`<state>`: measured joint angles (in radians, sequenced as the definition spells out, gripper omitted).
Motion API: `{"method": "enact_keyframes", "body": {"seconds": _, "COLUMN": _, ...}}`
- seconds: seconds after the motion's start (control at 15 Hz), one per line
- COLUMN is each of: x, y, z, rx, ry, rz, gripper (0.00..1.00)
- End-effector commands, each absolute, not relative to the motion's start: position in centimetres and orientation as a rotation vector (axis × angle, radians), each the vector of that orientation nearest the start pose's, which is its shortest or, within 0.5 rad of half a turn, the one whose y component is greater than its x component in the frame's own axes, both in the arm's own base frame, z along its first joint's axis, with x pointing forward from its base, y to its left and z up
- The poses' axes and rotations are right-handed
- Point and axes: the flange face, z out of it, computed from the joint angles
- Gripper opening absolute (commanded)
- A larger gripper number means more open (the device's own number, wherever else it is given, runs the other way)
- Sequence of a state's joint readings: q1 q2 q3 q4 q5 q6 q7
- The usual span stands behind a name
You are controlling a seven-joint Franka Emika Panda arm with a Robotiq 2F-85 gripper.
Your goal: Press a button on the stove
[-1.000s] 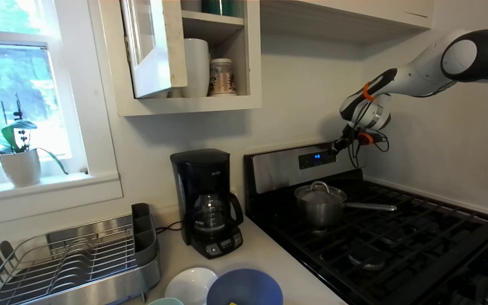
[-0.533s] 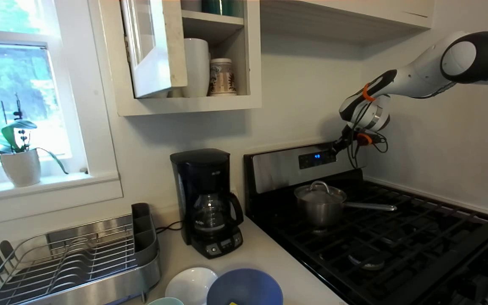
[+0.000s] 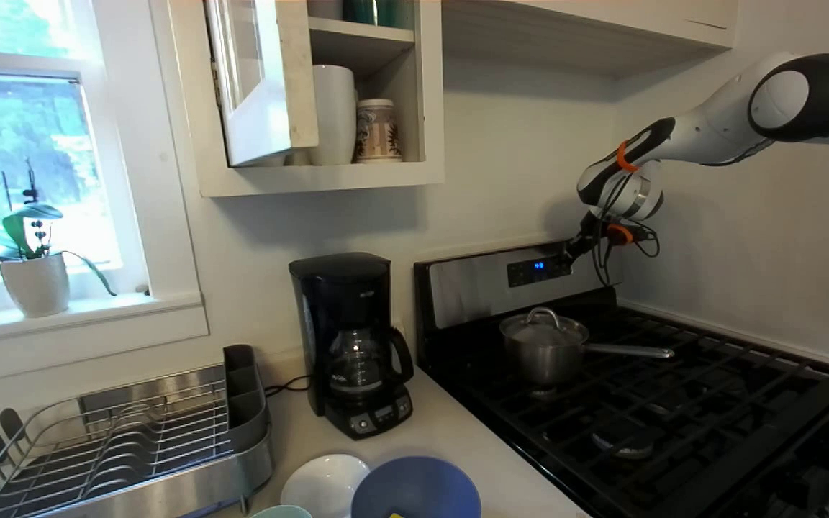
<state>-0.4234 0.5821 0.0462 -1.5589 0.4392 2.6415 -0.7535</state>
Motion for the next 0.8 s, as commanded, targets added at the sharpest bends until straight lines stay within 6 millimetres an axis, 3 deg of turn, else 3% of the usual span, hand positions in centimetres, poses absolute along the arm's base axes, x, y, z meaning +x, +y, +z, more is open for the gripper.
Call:
{"method": "enact_keyframes", "body": {"seconds": 0.0, "x": 68.08, "y": -29.16, "z": 36.83, "rx": -3.002, "ry": -0.043, "rz": -0.85, "gripper": 0.0}}
{"method": "enact_keyframes", "body": {"seconds": 0.73, "x": 68.58, "y": -29.39, "z": 37.6, "rx": -2.999, "ry": -0.037, "rz": -0.867, "gripper": 0.0}}
